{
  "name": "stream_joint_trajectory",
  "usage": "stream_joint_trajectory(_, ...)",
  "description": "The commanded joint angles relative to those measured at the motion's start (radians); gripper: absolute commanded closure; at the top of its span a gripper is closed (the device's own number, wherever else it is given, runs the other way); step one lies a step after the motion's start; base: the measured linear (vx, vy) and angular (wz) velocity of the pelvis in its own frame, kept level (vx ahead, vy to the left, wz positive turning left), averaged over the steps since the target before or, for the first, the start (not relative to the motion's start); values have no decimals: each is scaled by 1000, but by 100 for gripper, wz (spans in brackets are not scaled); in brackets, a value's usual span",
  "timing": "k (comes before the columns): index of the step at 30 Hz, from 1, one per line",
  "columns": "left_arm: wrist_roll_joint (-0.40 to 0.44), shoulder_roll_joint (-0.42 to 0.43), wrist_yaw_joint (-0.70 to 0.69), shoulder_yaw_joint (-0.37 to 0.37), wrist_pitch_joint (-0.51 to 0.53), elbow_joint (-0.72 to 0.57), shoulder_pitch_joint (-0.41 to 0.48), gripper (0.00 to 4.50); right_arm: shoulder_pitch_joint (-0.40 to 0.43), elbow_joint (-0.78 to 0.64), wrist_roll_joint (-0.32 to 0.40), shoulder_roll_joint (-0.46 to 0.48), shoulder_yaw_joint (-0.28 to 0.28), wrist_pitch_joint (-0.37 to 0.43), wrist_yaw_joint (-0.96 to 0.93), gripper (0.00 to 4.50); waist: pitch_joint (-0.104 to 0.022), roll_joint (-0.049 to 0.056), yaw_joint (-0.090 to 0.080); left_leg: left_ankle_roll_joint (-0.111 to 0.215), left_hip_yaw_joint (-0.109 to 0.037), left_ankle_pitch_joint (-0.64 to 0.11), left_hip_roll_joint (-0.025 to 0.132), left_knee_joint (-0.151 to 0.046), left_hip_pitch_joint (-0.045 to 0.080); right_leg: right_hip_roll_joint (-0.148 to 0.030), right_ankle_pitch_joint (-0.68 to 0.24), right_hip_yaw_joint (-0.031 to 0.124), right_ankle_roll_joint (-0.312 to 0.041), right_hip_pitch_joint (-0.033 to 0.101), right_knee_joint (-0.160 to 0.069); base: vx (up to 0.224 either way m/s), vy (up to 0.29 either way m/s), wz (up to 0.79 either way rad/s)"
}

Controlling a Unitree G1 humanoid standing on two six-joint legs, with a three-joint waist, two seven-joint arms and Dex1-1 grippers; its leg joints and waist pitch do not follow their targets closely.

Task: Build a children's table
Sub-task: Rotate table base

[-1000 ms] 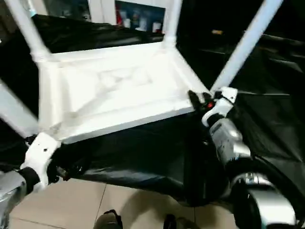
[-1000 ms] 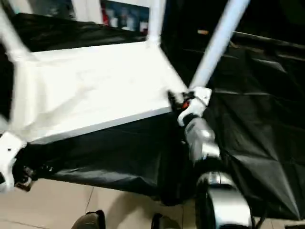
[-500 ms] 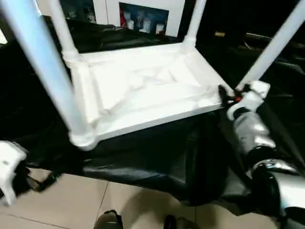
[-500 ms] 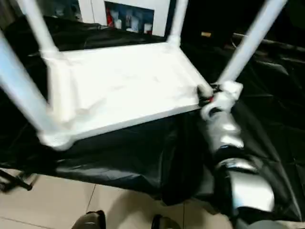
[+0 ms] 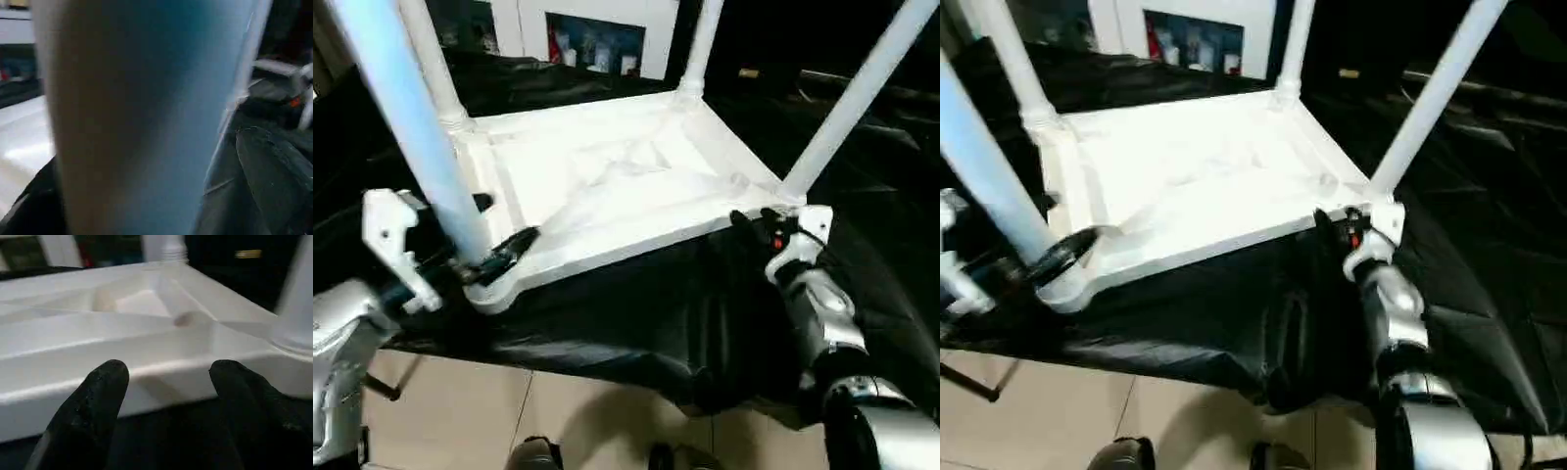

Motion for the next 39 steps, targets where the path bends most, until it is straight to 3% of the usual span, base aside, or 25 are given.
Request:
stream_joint_trajectory(1,-44,-8,-22,-47,33,-17,-20,2,3,3,-23,-15,8,-8,-51,133,-84,30,-1,-9,-18,-314,17,-70,33,-31,-218,32,-204,43,-62,0,0,0)
stream_joint_trajectory(4,-87,-3,-67,-79,73,-18,-44,2,5,13,-49,-24,17,10,-84,133,-81,26,-4,-16,-18,-341,15,-70,34,-30,-274,31,-185,39,-68,0,0,0)
stream_joint_trajectory(6,-160,20,-136,-119,127,-14,-78,2,8,7,-76,-31,42,38,-74,133,-82,21,-5,-16,-18,-337,14,-70,33,-29,-292,31,-175,39,-69,0,0,0)
stream_joint_trajectory(9,-202,24,-155,-139,156,-17,-102,2,-2,14,-94,-30,58,64,-69,133,-84,23,-8,-19,-20,-331,15,-70,30,-30,-286,31,-172,42,-67,0,0,0)
stream_joint_trajectory(12,-277,5,-167,-170,211,-31,-150,2,-30,44,-127,-23,93,101,-55,133,-87,23,-12,-21,-18,-307,13,-66,31,-29,-258,31,-189,43,-62,0,0,0)
stream_joint_trajectory(15,-323,-32,-163,-206,248,-32,-208,2,-62,73,-143,-4,115,124,-41,133,-88,15,-14,-13,-17,-284,14,-63,26,-31,-238,32,-200,48,-58,0,0,0)
stream_joint_trajectory(16,-320,-48,-173,-236,249,-25,-232,2,-76,83,-150,10,125,131,-35,133,-88,11,-15,-11,-16,-284,15,-63,26,-31,-249,32,-197,48,-60,0,0,0)
stream_joint_trajectory(19,-305,-78,-189,-294,241,-4,-271,2,-100,98,-166,41,147,141,-20,133,-88,13,-15,-14,-18,-286,16,-63,27,-34,-273,32,-184,47,-62,0,0,0)
stream_joint_trajectory(20,-295,-96,-194,-323,232,14,-292,2,-110,104,-173,58,156,146,-15,133,-88,8,-20,-16,-19,-273,15,-63,19,-35,-269,32,-181,53,-60,0,0,0)
stream_joint_trajectory(21,-295,-96,-194,-323,232,14,-292,2,-110,104,-173,58,156,146,-15,133,-90,11,-20,-15,-20,-265,15,-62,21,-37,-268,32,-180,52,-60,0,0,0)
stream_joint_trajectory(25,-276,-142,-200,-392,215,51,-341,2,-137,120,-188,98,178,152,-3,133,-91,8,-31,-5,-20,-246,14,-60,17,-38,-254,32,-183,56,-59,0,0,0)
stream_joint_trajectory(26,-275,-154,-198,-409,213,60,-355,2,-145,125,-191,108,182,152,1,133,-93,5,-37,-1,-23,-222,14,-60,8,-39,-230,30,-187,65,-53,0,0,0)
stream_joint_trajectory(27,-256,-184,-193,-438,196,89,-379,2,-157,133,-198,121,188,151,1,133,-95,3,-39,3,-22,-213,14,-58,11,-39,-214,31,-194,64,-52,0,0,0)
stream_joint_trajectory(29,-232,-216,-184,-467,175,125,-406,2,-168,140,-204,133,193,151,-2,133,-93,7,-37,14,-20,-222,14,-55,21,-36,-213,32,-207,55,-58,0,0,0)
stream_joint_trajectory(32,-184,-264,-178,-513,129,193,-447,2,-183,151,-213,150,197,150,-8,133,-95,1,-39,18,-23,-202,14,-56,11,-39,-184,31,-215,66,-51,0,0,0)
stream_joint_trajectory(33,-156,-293,-178,-538,98,236,-470,2,-187,153,-214,160,198,149,-1,133,-96,6,-39,26,-23,-206,15,-54,18,-39,-178,32,-223,62,-53,0,0,0)
stream_joint_trajectory(37,-118,-333,-175,-568,52,302,-506,2,-192,158,-217,174,201,148,10,133,-95,5,-40,44,-21,-201,13,-53,19,-36,-150,32,-239,62,-54,0,0,0)
stream_joint_trajectory(39,-89,-368,-154,-585,9,365,-539,2,-187,157,-220,192,211,142,32,133,-98,14,-37,49,-23,-197,14,-53,20,-38,-125,31,-256,65,-50,0,0,0)
